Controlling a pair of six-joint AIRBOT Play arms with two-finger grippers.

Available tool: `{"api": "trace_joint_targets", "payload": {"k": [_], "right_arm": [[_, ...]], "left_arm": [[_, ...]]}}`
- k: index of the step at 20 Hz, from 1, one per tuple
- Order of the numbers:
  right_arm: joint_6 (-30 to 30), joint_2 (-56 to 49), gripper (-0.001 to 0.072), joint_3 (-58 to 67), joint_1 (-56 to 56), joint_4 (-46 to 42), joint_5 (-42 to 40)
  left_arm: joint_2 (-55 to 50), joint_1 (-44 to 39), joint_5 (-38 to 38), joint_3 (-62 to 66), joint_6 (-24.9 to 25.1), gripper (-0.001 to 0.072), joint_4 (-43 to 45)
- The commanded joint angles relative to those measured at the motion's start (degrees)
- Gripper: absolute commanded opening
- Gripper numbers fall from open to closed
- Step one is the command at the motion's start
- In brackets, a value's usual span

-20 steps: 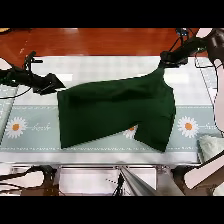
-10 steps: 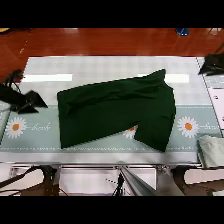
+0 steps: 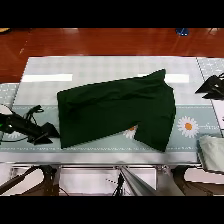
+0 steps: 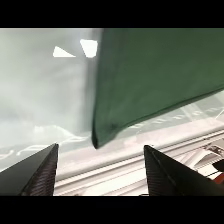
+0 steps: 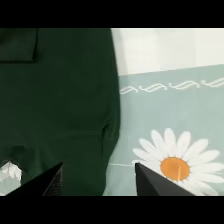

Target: Fold the shirts.

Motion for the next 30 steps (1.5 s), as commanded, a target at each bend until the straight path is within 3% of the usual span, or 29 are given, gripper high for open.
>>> {"api": "trace_joint_targets", "payload": {"k": [1,8,9,10,11,15,21,27,30], "right_arm": [[-1.57,0.55,0.0531,-3.63,-0.46,3.56,-3.43],[-1.51,0.55,0.053,-3.61,-0.48,3.63,-3.76],[-1.51,0.55,0.053,-3.61,-0.48,3.67,-3.43],[-1.51,0.55,0.053,-3.61,-0.48,3.65,-3.02],[-1.55,0.55,0.053,-3.61,-0.48,3.45,-2.91],[-1.27,0.55,0.053,-5.18,-1.51,-5.31,-2.97],[-4.87,0.55,0.0531,-20.09,-2.05,2.21,-8.83],[-4.63,0.55,0.053,-28.76,4.37,3.19,-21.11],[-1.81,0.52,0.053,-30.95,7.5,3.13,-26.51]], "left_arm": [[0.22,0.07,4.94,-4.92,0.61,0.0597,-2.62],[-2.73,-8.48,8.81,-6.6,0.74,0.0568,-9.86],[-3.34,-10.43,9.35,-6.6,0.61,0.0371,-9.84],[-3.63,-11.63,9.75,-6.58,0.63,0.0107,-9.84],[-3.61,-12.13,9.97,-6.49,0.81,0.0018,-9.84],[-2.8,-11.93,8.92,-6.43,1.27,0.0017,-9.86],[2.05,-11.91,9.51,-6.25,2.34,0.0017,-9.84],[5.57,-11.91,9.35,-6.14,2.32,0.0017,-9.86],[5.73,-11.93,9.33,-5.46,2.32,0.0017,-9.86]]}}
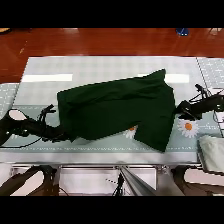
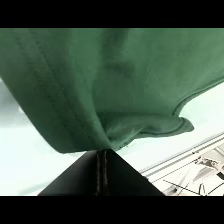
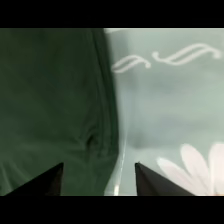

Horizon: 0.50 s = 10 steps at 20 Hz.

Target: Fold the shirts.

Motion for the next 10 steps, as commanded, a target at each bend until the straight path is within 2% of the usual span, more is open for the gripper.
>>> {"api": "trace_joint_targets", "payload": {"k": [1,2,5,7,10], "right_arm": [[4.0,-0.02,0.0529,-3.04,3.69,0.33,-8.26],[5.4,-0.02,0.0494,-3.13,4.55,0.33,-9.68],[5.99,0.0,0.0073,-2.78,6.93,1.22,-11.34],[2.69,1.07,0.0038,-0.39,6.8,4.74,-7.76],[-1.2,8.11,0.0038,8.28,6.75,8.31,-3.06]], "left_arm": [[0.57,0.0,0.09,0.9,0.0,0.0017,-0.04],[0.57,0.0,0.11,1.46,0.02,0.0017,-0.04],[0.57,0.0,-0.07,4.2,0.28,0.0017,-0.04],[0.81,0.0,-2.01,8.59,0.52,0.0017,-0.04],[4.42,0.0,-5.01,20.61,0.04,0.0016,-0.09]]}}
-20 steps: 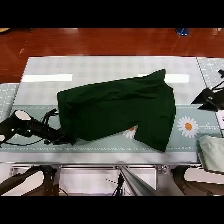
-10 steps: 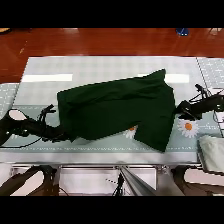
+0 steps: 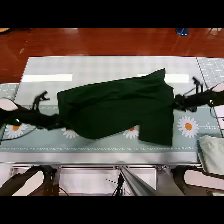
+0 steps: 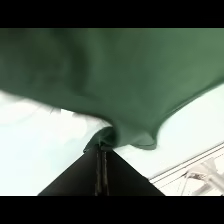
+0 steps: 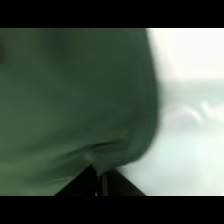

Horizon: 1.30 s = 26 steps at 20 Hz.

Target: Fold the shirts.

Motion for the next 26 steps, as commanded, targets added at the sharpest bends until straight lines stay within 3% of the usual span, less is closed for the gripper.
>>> {"api": "trace_joint_targets", "payload": {"k": [1,4,7,10,13,15,18,22,26], "right_arm": [[-3.34,7.87,0.0038,9.42,0.42,6.03,4.59],[-3.41,18.88,0.0037,21.14,0.42,11.17,3.13],[-1.81,29.64,0.0037,32.11,0.42,11.21,-3.69],[1.29,37.92,0.0037,38.73,0.42,8.39,-10.16],[7.43,43.32,0.0037,43.82,0.42,1.22,-8.9],[11.54,45.99,0.0037,45.75,0.42,-4.44,-5.16],[15.06,49.31,0.0037,46.12,0.42,-12.9,4.48],[14.78,49.51,0.0037,46.1,0.42,-17.0,18.88],[10.4,43.12,0.0036,46.1,0.42,-16.48,35.93]], "left_arm": [[4.26,0.0,-2.62,13.64,-1.18,0.0016,-0.11],[10.64,-0.02,-2.6,32.7,-3.23,0.0016,-0.11],[15.58,0.0,-0.55,52.48,-3.23,0.0016,-0.02],[19.61,0.0,4.2,67.54,-6.36,0.0016,2.29],[23.28,0.0,3.91,74.73,-10.73,0.0016,7.63],[25.81,0.0,0.09,75.36,-13.86,0.0015,11.58],[27.67,0.0,-12.96,75.36,-16.7,0.0015,17.27],[27.74,0.0,-24.57,75.17,-16.59,0.0015,19.87],[27.58,0.0,-27.3,69.09,-16.61,0.0016,20.44]]}}
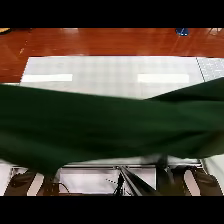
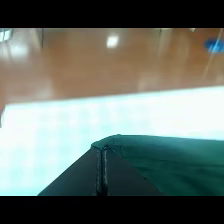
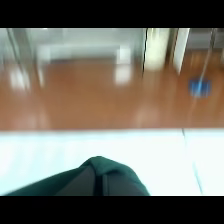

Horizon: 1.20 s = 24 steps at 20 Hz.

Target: Fold the shirts.

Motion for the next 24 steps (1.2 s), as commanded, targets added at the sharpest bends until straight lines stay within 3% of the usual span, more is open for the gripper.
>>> {"api": "trace_joint_targets", "payload": {"k": [1,4,9,12,17,20,24], "right_arm": [[-2.6,-5.92,0.0036,0.11,0.02,-0.5,16.65],[-2.86,-15.41,0.0036,0.11,0.04,5.22,15.02],[-2.89,-36.57,0.0036,0.13,6.12,6.36,9.49],[-2.78,-46.69,0.0037,0.13,11.26,5.7,-3.1],[0.33,-55.49,0.0037,0.11,12.24,6.4,-27.23],[0.31,-59.87,0.0037,0.11,12.28,8.07,-33.64],[0.22,-66.07,0.0037,0.11,12.24,8.72,-33.92]], "left_arm": [[0.09,0.0,-4.55,-7.21,-0.33,0.0015,1.36],[-1.05,-0.02,-1.29,-20.57,-0.28,0.0015,1.11],[-9.66,-0.02,16.7,-36.74,1.95,0.0016,-1.75],[-20.2,-0.26,24.46,-37.53,4.83,0.0016,-1.92],[-35.06,-0.28,36.63,-37.53,4.83,0.0016,-2.62],[-41.64,-0.52,41.81,-37.53,4.7,0.0016,-4.92],[-48.43,-2.82,46.14,-37.53,4.74,0.0016,-6.88]]}}
